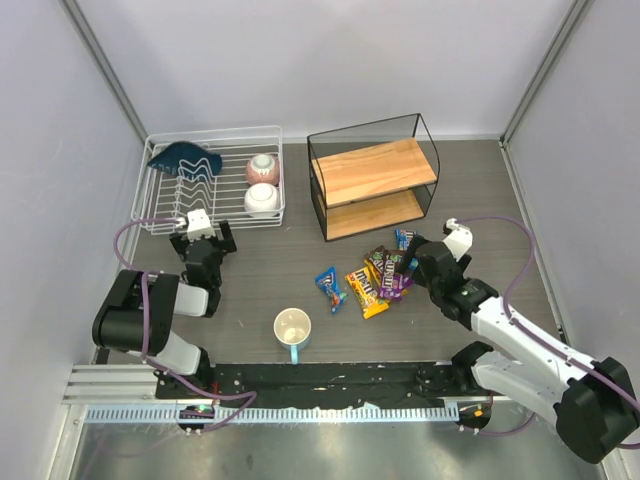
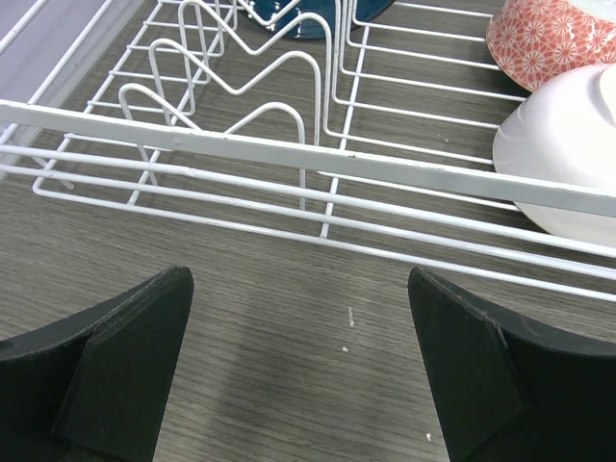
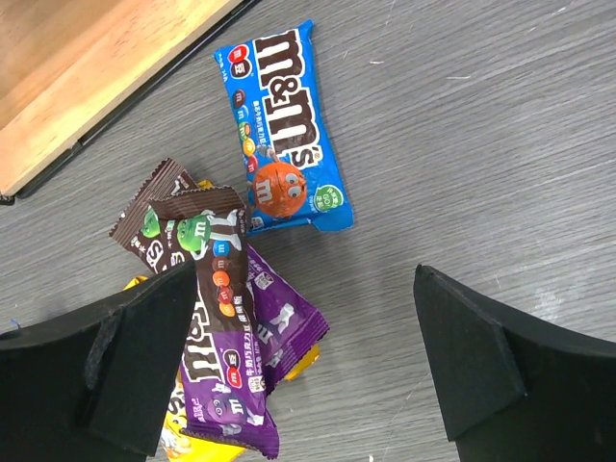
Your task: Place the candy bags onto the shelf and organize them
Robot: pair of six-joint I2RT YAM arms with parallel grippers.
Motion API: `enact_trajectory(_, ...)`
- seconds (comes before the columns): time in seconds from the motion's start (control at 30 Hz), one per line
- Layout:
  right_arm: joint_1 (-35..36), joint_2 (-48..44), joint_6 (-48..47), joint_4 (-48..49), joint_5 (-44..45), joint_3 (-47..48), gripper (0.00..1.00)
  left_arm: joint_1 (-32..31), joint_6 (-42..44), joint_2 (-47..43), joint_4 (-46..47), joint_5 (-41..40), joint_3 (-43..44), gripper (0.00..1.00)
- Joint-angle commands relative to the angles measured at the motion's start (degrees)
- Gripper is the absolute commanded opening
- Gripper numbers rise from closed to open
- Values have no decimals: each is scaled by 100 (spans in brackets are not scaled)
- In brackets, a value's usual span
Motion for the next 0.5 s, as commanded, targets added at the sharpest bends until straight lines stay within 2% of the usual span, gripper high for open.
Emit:
enact_trajectory(0.0,9,-221,-4,100,33,117,100,32,134,-314,148,-17,-10,100)
enact_trajectory(0.07,9,-379,49,82,-151,73,100,-55,230,-961,-431,116,147,99)
enact_trajectory(0.17,0,-538,23,65,-240,-6,100,-196,249,-1604,-2133,-76,744,100)
enact_trajectory(0.27,-9,-503,-56,47,-196,-59,100,-231,-479,-2001,-3268,54,1289,100)
enact_trajectory(0.47,-18,-231,-13,47,-442,-50,97,-337,-1781,-2266,-4351,1055,1720,100)
